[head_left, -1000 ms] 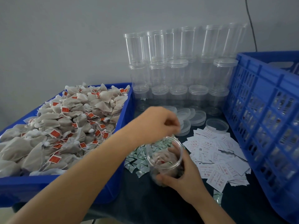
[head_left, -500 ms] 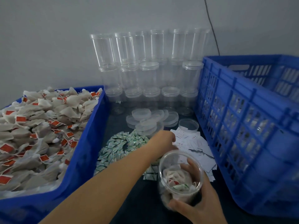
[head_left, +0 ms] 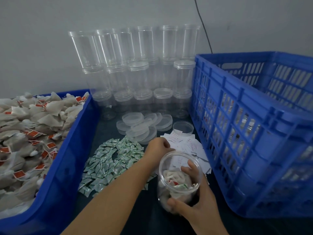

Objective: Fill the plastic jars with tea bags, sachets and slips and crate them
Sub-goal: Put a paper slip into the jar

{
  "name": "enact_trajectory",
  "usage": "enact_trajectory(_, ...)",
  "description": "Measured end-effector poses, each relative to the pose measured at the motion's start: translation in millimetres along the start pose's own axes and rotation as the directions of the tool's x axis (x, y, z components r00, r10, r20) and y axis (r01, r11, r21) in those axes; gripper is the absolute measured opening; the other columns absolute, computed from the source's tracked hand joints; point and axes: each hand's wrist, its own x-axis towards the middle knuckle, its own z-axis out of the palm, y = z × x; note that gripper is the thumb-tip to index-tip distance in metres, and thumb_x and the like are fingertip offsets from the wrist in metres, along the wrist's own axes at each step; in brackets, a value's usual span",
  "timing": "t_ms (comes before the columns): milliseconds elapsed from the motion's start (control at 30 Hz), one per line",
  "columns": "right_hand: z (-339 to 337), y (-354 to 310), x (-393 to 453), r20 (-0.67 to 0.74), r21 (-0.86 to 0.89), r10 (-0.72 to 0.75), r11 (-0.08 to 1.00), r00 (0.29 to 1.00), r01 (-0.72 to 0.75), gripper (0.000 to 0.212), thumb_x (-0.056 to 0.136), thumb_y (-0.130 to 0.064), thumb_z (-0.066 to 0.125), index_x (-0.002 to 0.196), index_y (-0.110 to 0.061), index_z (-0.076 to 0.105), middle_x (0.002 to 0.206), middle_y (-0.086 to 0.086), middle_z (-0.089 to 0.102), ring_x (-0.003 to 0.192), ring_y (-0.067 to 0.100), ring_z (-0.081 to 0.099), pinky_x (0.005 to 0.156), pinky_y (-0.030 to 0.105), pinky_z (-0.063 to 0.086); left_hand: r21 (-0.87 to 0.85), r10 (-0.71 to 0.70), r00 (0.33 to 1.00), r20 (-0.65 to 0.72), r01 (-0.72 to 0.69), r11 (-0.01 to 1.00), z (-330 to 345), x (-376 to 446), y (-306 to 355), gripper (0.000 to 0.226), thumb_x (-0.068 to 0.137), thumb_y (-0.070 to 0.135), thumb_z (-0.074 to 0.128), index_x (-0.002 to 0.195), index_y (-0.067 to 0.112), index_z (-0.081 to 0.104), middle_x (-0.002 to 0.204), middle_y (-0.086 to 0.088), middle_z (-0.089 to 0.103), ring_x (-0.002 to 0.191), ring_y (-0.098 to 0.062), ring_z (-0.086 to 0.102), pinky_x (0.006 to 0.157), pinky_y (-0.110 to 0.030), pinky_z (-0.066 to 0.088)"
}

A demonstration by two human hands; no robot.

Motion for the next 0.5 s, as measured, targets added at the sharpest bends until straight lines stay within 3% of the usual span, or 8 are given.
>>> enact_trajectory(133, 0, 2, 2, -0.007, 0.004, 0.009, 1.000, 1.000, -0.009, 0.096, 0.045, -0.024, 0.090, 0.131, -0.039, 0.050, 0.124, -0.029, 0.061, 0.115, -0.006, 0.060, 0.085, 0.004, 0.045, 0.096, -0.003, 0.989, 0.147, -0.012, 0.995, -4, 6, 7, 0.030, 0.084, 0.028, 0.071, 0.107, 0.011, 0.062, 0.113, -0.006, 0.063, 0.103, -0.021, 0.058, 0.087, -0.032, 0.048)
enact_trajectory(200, 1, 1, 2, -0.006, 0.015, 0.013, 1.000, 1.000, -0.013, 0.098, 0.044, -0.031, 0.091, 0.132, -0.040, 0.049, 0.123, -0.029, 0.061, 0.114, -0.007, 0.060, 0.085, 0.003, 0.045, 0.120, -0.004, 0.985, 0.173, -0.017, 0.993, -5, 7, 10, 0.033, 0.083, 0.026, 0.071, 0.110, 0.009, 0.061, 0.112, -0.007, 0.062, 0.104, -0.022, 0.057, 0.084, -0.028, 0.045)
enact_trajectory(267, 1, 0, 2, -0.008, 0.022, 0.015, 1.000, 1.000, -0.015, 0.099, 0.041, -0.040, 0.089, 0.132, -0.041, 0.048, 0.121, -0.030, 0.061, 0.112, -0.009, 0.060, 0.084, 0.002, 0.044, 0.094, 0.005, 0.990, 0.138, -0.018, 0.995, -5, 8, 12, 0.026, 0.082, 0.024, 0.072, 0.102, 0.010, 0.063, 0.104, -0.004, 0.063, 0.098, -0.021, 0.057, 0.078, -0.027, 0.044)
enact_trajectory(333, 1, -1, 3, -0.011, 0.031, 0.024, 0.999, 1.000, -0.024, 0.098, 0.041, -0.042, 0.088, 0.131, -0.041, 0.048, 0.121, -0.030, 0.062, 0.111, -0.009, 0.060, 0.084, 0.002, 0.044, 0.005, -0.001, 0.997, 0.077, 0.001, 1.000, -5, 9, 10, 0.014, 0.081, 0.020, 0.074, 0.082, 0.014, 0.062, 0.084, 0.001, 0.061, 0.084, -0.017, 0.056, 0.069, -0.025, 0.044)
enact_trajectory(400, 1, 0, 3, -0.015, 0.042, 0.030, 0.999, 0.999, -0.030, 0.097, 0.040, -0.041, 0.087, 0.130, -0.040, 0.049, 0.120, -0.031, 0.061, 0.111, -0.009, 0.061, 0.083, 0.002, 0.045, -0.064, -0.018, 0.998, 0.066, 0.022, 0.998, -6, 9, 7, 0.022, 0.079, 0.019, 0.075, 0.069, 0.017, 0.057, 0.072, 0.003, 0.058, 0.074, -0.014, 0.054, 0.064, -0.023, 0.044)
enact_trajectory(500, 1, 0, 4, -0.009, 0.037, 0.032, 0.999, 0.999, -0.031, 0.097, 0.041, -0.042, 0.086, 0.131, -0.040, 0.048, 0.120, -0.032, 0.061, 0.111, -0.009, 0.061, 0.083, 0.002, 0.044, -0.082, -0.029, 0.999, 0.043, 0.032, 0.996, -12, 8, 4, 0.020, 0.078, 0.022, 0.076, 0.069, 0.015, 0.059, 0.069, 0.003, 0.060, 0.068, -0.013, 0.056, 0.060, -0.023, 0.047)
